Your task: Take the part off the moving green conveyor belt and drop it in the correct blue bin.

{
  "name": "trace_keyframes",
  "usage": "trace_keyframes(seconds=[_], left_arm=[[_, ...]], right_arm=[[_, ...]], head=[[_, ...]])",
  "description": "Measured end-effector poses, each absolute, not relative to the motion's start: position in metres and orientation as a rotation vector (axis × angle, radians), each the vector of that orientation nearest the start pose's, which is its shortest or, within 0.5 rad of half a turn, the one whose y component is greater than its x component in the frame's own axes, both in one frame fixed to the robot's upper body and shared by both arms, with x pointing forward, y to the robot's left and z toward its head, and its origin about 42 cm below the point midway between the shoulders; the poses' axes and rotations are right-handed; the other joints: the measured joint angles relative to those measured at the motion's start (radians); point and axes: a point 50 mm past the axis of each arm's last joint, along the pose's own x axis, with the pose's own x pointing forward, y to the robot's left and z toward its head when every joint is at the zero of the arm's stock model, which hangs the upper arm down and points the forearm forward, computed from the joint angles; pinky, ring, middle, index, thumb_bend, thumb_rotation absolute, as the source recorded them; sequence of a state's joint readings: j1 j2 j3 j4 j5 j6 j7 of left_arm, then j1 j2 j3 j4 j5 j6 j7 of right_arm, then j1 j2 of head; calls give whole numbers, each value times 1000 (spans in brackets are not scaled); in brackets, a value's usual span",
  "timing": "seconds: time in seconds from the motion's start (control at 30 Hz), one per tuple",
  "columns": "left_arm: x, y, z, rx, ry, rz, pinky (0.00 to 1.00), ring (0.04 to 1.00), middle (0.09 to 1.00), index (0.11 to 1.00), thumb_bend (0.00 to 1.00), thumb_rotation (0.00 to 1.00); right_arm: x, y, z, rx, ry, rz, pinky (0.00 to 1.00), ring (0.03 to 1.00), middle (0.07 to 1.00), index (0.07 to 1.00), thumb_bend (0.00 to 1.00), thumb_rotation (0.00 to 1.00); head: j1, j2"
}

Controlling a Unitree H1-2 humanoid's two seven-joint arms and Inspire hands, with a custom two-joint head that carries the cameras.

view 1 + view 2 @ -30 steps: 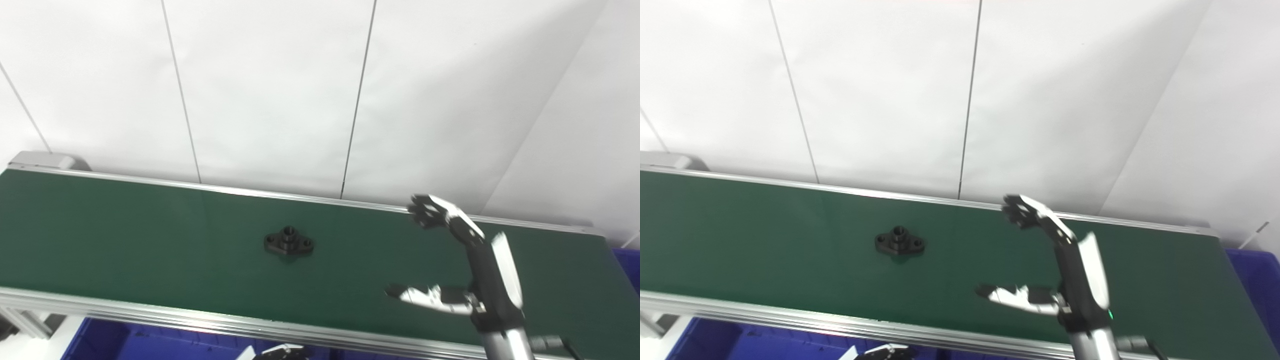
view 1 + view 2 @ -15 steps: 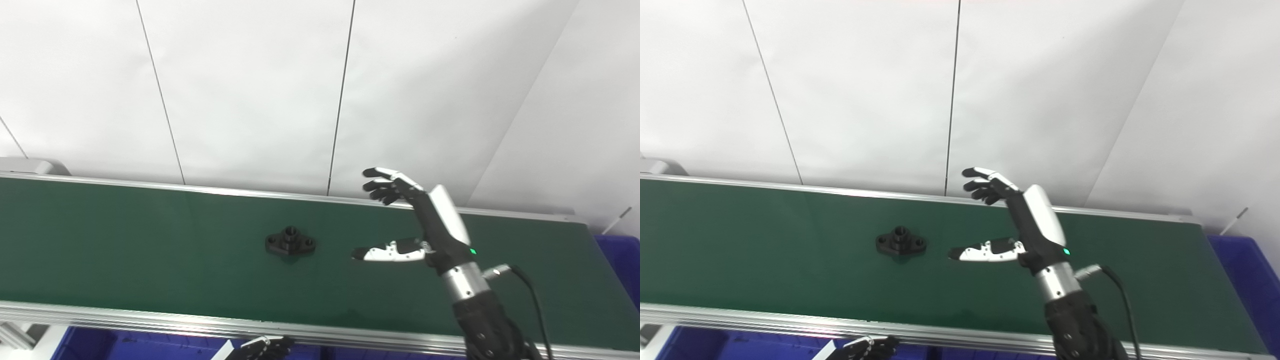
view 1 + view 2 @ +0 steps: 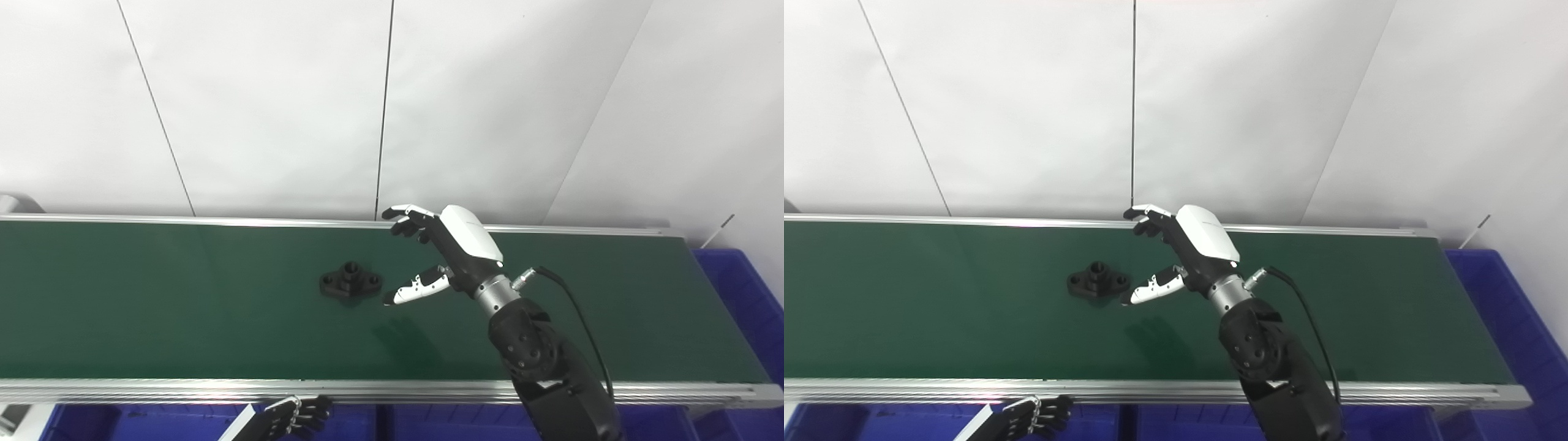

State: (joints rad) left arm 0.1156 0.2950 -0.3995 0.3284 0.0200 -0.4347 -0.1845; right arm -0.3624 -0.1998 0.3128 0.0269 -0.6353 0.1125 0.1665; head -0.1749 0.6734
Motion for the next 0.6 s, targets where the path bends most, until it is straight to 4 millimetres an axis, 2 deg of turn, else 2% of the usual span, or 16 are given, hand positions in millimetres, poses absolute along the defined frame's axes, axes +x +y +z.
trace_keyframes(seconds=[0.1, 0.13, 0.27, 0.6], left_arm=[[194, 225, -4, 257, 92, -599, 624, 673, 740, 777, 869, 218], [194, 225, -4, 258, 92, -597, 620, 673, 740, 778, 866, 218], [194, 225, -4, 266, 91, -600, 615, 676, 741, 776, 864, 202], [194, 214, -2, 250, 72, -605, 610, 673, 738, 773, 850, 171]], right_arm=[[385, -162, 174, -947, -202, 375, 641, 697, 699, 772, 897, 198], [387, -161, 172, -956, -197, 378, 652, 706, 707, 771, 901, 201], [394, -159, 166, -991, -174, 393, 668, 722, 723, 771, 903, 217], [401, -154, 150, -1112, -140, 446, 690, 744, 750, 762, 898, 240]], head=[[8, 3], [14, -11], [32, -21], [46, -29]])
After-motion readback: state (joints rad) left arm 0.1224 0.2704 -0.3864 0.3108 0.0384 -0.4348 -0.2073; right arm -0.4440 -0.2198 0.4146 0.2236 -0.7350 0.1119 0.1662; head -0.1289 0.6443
